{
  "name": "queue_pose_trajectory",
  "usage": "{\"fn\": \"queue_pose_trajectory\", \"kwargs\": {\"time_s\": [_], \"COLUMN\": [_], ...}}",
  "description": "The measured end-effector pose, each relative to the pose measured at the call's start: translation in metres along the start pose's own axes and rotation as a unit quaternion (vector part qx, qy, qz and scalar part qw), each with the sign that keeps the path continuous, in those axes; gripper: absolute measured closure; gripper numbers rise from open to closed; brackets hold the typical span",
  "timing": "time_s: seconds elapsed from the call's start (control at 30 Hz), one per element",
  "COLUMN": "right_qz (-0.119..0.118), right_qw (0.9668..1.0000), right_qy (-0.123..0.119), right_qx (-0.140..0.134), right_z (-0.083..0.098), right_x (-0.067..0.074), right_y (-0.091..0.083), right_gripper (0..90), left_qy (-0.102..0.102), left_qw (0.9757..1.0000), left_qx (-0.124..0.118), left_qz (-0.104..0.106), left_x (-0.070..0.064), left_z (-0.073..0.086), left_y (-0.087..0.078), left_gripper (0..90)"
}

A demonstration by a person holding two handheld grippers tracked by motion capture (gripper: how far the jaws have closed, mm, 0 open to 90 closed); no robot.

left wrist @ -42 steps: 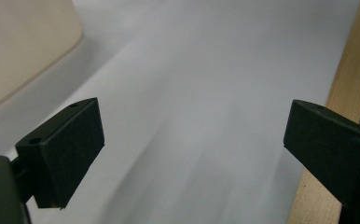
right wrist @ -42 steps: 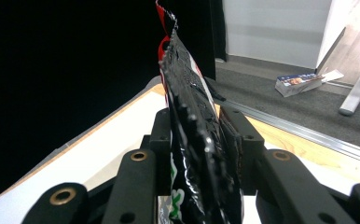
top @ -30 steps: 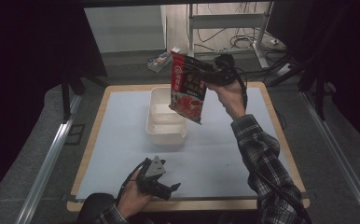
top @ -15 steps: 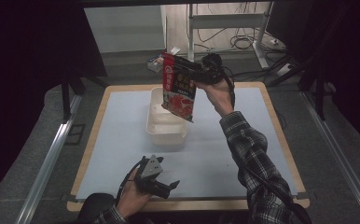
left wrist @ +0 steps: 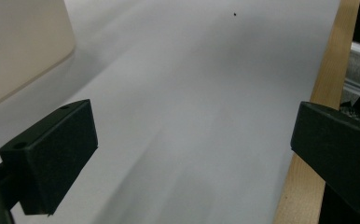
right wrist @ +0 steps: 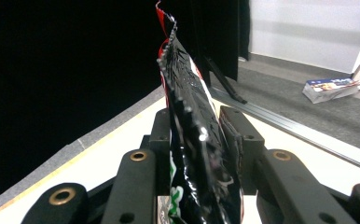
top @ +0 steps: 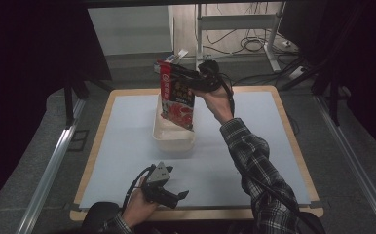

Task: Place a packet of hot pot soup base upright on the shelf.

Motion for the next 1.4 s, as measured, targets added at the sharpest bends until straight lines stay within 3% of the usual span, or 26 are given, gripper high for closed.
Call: {"fn": "queue_pose_trajectory", "kwargs": {"time_s": [0.23,0.47,0.87,1.4], "right_qz": [-0.012,-0.019,-0.029,-0.042], "right_qw": [0.9999,0.9997,0.9991,0.9987], "right_qy": [0.000,0.007,0.031,0.023], "right_qx": [0.008,0.014,0.000,0.016], "right_z": [0.006,0.016,0.037,0.055], "right_x": [0.006,0.006,-0.002,0.005], "right_y": [0.006,0.010,-0.005,-0.026], "right_gripper": [67.5,67.3,67.2,66.8], "left_qy": [0.002,-0.010,-0.003,0.009], "left_qw": [1.0000,0.9999,0.9999,0.9996], "left_qx": [0.001,0.005,0.011,0.027], "left_qz": [-0.001,0.004,0.001,0.003], "left_x": [0.001,0.002,0.001,-0.002], "left_z": [0.000,0.000,0.001,0.004], "left_y": [0.000,0.000,0.002,0.006], "left_gripper": [0.4,0.4,1.0,2.2]}}
Point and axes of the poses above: each handheld gripper's, and its own axes: y roughly forward along the jaws, z roughly out of its underside, x roughly to its left, the point moved 6 cm from there along y, roughly forward along the jaws, and after that the axes turned 6 degrees about -y, right-handed, at the moved point
